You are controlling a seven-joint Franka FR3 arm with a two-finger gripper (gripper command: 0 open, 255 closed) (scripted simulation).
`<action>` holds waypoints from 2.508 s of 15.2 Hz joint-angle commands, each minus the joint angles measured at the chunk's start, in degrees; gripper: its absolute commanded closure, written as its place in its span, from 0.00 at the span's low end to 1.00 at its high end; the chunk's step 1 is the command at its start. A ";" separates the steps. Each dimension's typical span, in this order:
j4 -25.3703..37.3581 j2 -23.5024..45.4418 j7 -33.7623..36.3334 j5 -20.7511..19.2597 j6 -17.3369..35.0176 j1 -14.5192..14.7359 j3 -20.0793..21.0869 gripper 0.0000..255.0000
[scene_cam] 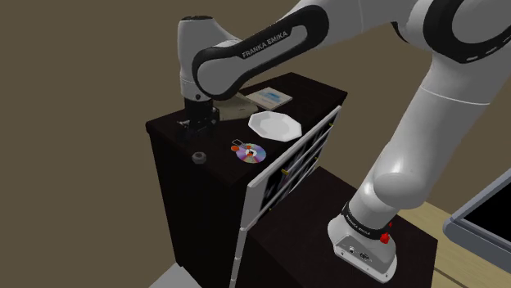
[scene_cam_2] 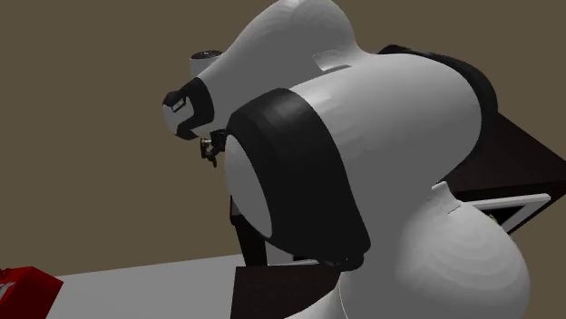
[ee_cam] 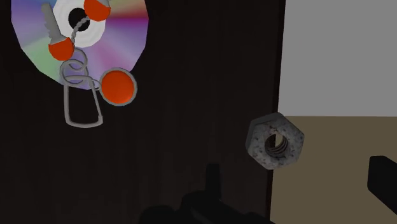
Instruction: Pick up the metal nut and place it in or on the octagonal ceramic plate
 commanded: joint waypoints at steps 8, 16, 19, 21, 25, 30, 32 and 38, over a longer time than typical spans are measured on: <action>-1.51 5.20 2.21 -2.95 5.99 0.58 -0.32 0.00; -1.51 5.20 2.21 -2.94 5.98 0.59 -0.33 0.00; -1.51 5.20 2.21 -2.94 5.98 0.59 -0.33 1.00; -1.50 5.21 2.21 -2.95 5.98 0.59 -0.33 1.00; -1.48 5.21 2.21 -2.95 5.97 0.59 -0.33 1.00; -0.41 3.32 1.44 -1.83 3.18 0.37 -0.10 1.00; 0.22 2.44 1.09 -1.33 1.76 0.28 -0.02 1.00; 2.41 0.09 0.19 -0.05 -2.56 0.08 0.11 1.00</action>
